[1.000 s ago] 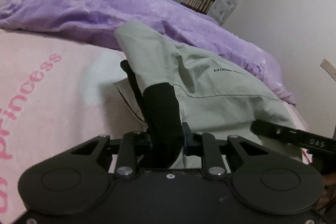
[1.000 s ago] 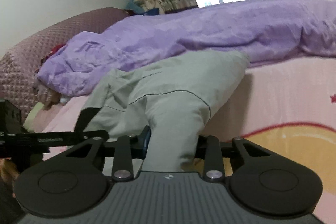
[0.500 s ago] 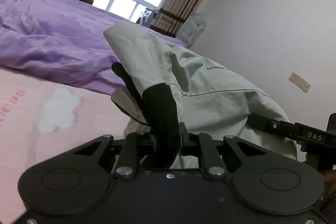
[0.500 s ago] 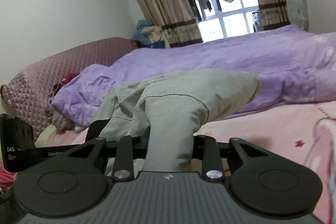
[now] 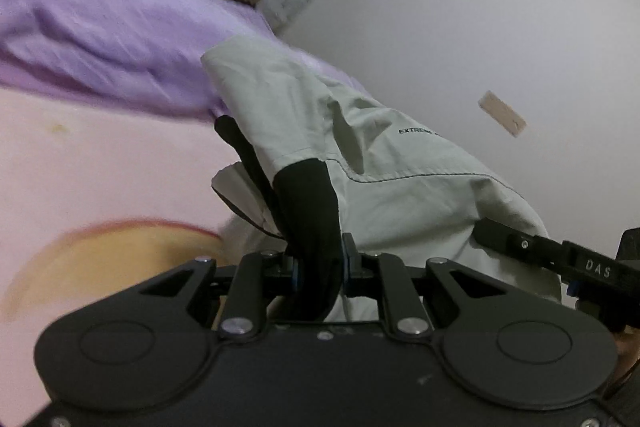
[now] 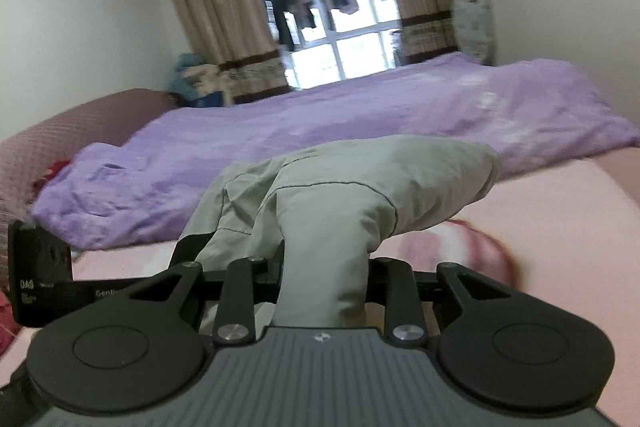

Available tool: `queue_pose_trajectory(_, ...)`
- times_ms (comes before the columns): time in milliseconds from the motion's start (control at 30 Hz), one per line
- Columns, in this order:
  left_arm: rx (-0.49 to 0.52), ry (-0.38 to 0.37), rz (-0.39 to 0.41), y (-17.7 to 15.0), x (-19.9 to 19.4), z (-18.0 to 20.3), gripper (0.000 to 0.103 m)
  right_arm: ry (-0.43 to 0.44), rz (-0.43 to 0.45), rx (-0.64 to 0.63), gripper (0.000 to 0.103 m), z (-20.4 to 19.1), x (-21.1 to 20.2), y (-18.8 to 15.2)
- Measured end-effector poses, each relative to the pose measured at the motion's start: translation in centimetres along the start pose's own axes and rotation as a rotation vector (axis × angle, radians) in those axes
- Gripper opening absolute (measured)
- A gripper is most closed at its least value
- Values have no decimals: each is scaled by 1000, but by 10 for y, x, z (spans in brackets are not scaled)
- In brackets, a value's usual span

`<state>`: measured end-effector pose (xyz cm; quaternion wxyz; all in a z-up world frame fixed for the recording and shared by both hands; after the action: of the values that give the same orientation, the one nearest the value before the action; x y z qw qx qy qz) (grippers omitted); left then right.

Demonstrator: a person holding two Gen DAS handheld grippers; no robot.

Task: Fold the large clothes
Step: 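Lift the held jacket edge with both tools and fold it over, then lower the folded jacket onto the sheet and open both tools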

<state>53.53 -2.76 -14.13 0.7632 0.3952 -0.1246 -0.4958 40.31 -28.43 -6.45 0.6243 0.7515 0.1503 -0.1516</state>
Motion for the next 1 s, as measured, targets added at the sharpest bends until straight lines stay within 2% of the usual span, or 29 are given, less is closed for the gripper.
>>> queue_pose_trajectory(100, -42, -9, -69, -29, 44, -12, 17, -41, -57, 51, 34, 41, 17, -25)
queue_pose_trajectory(167, -85, 14, -104, -49, 67, -28, 22, -58, -112, 90, 36, 65, 36, -51)
queue_pose_trajectory(200, -108, 41, -104, -59, 76, -38, 29, -66, -139, 103, 40, 77, 47, -66)
queue_pose_trajectory(233, -129, 67, -89, -64, 79, -46, 48, -78, -160, 108, 50, 85, 56, -79)
queue_pose_trajectory(267, -156, 71, -78, -68, 79, -51, 56, -88, -191, 135, 55, 97, 65, -94)
queue_pose_trajectory(333, -186, 61, -48, -68, 73, -56, 60, -69, -188, 218, 64, 113, 61, -106)
queue_pose_trajectory(367, -168, 105, -28, -65, 68, -53, 65, -90, -157, 243, 67, 117, 53, -105)
queue_pose_trajectory(433, -53, 233, 31, -55, 56, -30, 67, -228, -55, 270, 69, 116, 30, -95)
queue_pose_trajectory(467, 21, 293, 60, -49, 53, -16, 72, -314, 6, 280, 66, 116, 19, -91)
queue_pose_trajectory(500, 98, 345, 87, -42, 52, -3, 75, -439, 97, 303, 47, 109, 5, -83)
queue_pose_trajectory(533, 147, 370, 108, -35, 55, 4, 79, -486, 163, 324, 45, 101, -3, -77)
queue_pose_trajectory(600, 231, 358, 130, -31, 68, 17, 83, -430, 269, 362, 46, 73, -7, -66)
queue_pose_trajectory(633, 260, 349, 124, -34, 76, 21, 85, -408, 296, 360, 48, 58, 0, -62)
queue_pose_trajectory(667, 283, 360, 102, -39, 90, 18, 85, -424, 302, 334, 52, 43, 12, -60)
queue_pose_trajectory(767, 361, 487, -15, -64, 127, -8, 91, -603, 211, 146, 54, 17, 64, -76)
queue_pose_trajectory(800, 387, 507, -16, -73, 131, -15, 92, -668, 139, 96, 53, 17, 89, -93)
queue_pose_trajectory(867, 349, 483, -2, -74, 130, -23, 96, -692, 128, 95, 53, 23, 102, -112)
queue_pose_trajectory(933, 307, 470, -8, -70, 131, -28, 99, -672, 126, 127, 58, 30, 101, -112)
queue_pose_trajectory(1000, 280, 478, -32, -69, 131, -30, 99, -678, 82, 113, 62, 25, 110, -114)
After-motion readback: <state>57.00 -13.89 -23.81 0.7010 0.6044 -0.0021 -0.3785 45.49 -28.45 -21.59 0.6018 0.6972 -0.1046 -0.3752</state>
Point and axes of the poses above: each gripper's, at about its wrist camera, not at the fingertips, and x roughly the way its jaws point, z to its right, y to its top, the point moved 5 cm from there along x, roughly the way its jaws point, and after that the axes turned 14 degrees about -y, right-handed, at the moved point
